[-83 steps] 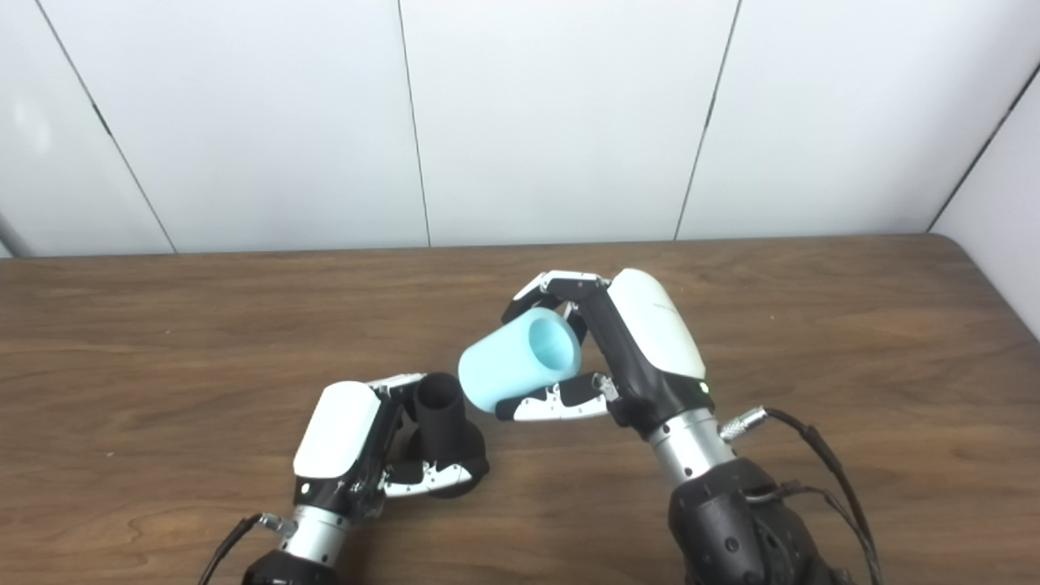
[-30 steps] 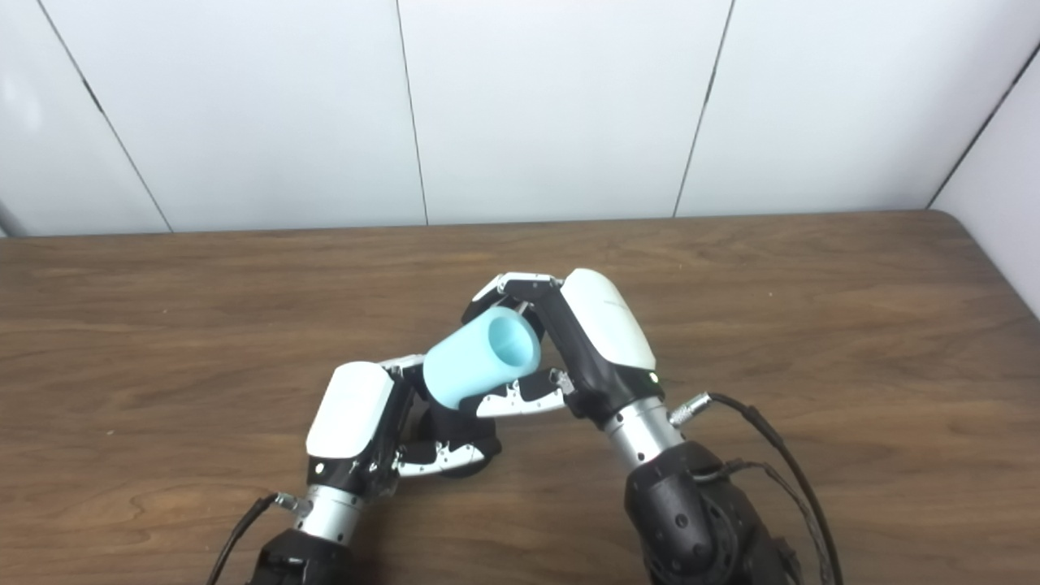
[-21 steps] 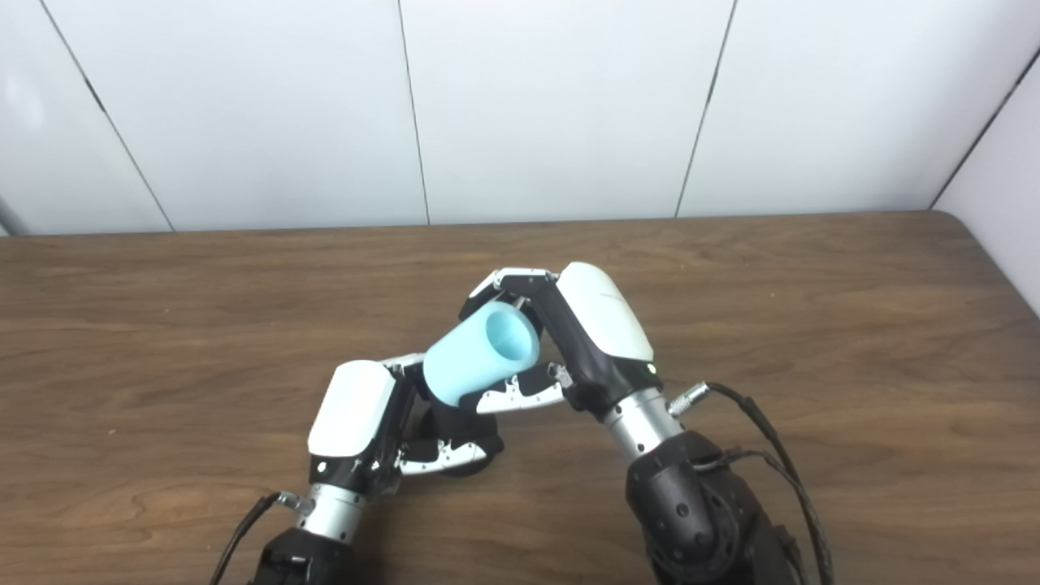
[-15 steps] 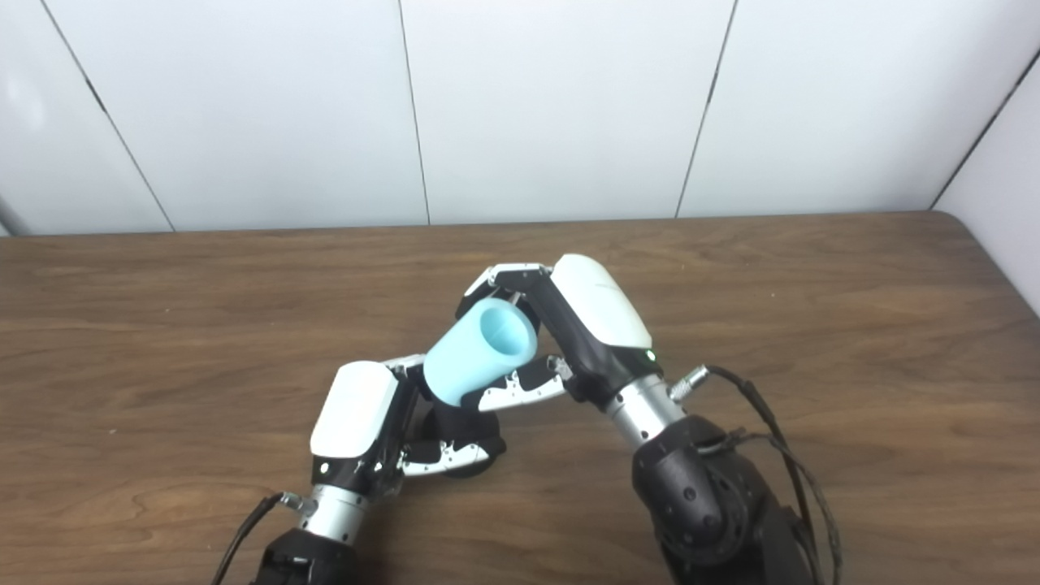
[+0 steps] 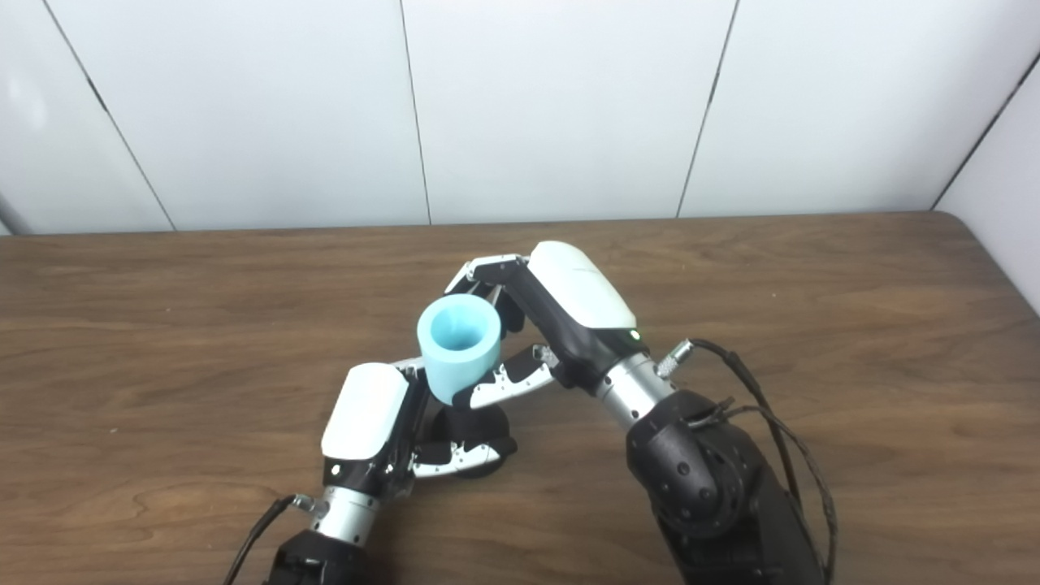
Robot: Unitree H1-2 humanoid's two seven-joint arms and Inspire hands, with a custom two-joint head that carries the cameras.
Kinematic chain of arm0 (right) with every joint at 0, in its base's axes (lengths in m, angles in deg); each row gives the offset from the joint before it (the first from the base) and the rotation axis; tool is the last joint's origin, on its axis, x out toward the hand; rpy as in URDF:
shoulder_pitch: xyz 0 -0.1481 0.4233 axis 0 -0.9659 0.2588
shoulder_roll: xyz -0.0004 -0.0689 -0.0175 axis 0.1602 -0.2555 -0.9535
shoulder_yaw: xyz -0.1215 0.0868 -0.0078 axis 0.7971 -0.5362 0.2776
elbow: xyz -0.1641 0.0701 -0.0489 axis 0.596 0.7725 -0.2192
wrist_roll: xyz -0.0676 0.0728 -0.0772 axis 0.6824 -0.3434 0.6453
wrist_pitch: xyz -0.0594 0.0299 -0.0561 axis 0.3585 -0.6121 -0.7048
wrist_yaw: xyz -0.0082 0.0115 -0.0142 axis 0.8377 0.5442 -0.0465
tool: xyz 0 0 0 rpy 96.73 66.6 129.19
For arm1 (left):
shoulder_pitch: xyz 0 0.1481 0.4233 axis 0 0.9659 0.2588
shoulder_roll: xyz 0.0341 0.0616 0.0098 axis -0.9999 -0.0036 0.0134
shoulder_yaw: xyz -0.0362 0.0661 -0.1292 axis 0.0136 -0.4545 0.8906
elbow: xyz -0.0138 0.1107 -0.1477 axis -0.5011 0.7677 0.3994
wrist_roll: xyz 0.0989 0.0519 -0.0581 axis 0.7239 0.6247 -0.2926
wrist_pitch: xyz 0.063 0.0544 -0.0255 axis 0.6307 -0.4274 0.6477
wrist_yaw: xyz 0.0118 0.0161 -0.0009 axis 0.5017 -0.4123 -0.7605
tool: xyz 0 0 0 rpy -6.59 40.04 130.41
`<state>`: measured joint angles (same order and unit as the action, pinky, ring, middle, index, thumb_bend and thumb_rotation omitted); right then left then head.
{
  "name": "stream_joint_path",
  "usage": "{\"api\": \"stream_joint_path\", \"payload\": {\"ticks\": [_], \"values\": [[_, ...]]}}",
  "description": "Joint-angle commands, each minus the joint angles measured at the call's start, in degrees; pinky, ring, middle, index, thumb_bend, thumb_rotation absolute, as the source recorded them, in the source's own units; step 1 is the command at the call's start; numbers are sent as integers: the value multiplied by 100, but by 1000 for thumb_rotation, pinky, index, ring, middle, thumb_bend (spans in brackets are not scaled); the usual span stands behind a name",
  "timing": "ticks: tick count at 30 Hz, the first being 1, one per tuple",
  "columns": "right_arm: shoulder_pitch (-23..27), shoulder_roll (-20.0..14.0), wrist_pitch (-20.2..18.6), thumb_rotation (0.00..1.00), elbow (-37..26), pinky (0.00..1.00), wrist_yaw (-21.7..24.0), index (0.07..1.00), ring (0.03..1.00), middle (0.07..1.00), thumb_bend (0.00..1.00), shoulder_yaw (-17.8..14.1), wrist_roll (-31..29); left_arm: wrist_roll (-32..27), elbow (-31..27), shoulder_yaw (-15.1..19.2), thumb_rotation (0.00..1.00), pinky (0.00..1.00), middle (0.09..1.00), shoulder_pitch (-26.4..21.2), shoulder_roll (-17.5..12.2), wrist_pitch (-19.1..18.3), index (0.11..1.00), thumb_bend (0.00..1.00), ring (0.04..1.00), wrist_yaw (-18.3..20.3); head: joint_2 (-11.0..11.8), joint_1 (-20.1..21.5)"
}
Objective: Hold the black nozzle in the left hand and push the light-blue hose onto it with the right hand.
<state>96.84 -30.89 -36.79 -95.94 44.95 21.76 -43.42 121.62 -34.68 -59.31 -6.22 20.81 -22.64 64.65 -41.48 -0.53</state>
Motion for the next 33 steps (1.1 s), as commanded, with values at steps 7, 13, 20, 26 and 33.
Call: {"api": "stream_joint_path", "payload": {"ticks": [7, 13, 20, 26, 33], "values": [[242, -94, 114, 0, -13, 351, 1, 529, 372, 509, 512, -48, 18, 144, 234, -261, 0, 373, 475, 190, -16, -90, 486, 479, 481, 403, -27, -7], [263, -151, 169, 0, 28, 345, 17, 536, 369, 503, 511, -64, -7, 157, 240, -274, 0, 375, 469, 198, 7, -101, 485, 479, 478, 386, -41, -30], [160, -233, 59, 0, 104, 352, 72, 525, 373, 510, 513, -155, -92, 159, 208, -263, 0, 378, 472, 207, 7, -110, 486, 479, 480, 403, -67, -28], [60, -294, 41, 0, 177, 358, 114, 520, 372, 509, 513, -170, -66, 145, 222, -254, 0, 374, 467, 222, 19, -100, 488, 479, 476, 357, -81, -14], [-6, -299, -79, 0, 252, 347, 210, 528, 365, 500, 512, -138, -60, 185, 198, -247, 0, 374, 471, 258, 24, -150, 485, 479, 475, 369, -76, -29]]}}
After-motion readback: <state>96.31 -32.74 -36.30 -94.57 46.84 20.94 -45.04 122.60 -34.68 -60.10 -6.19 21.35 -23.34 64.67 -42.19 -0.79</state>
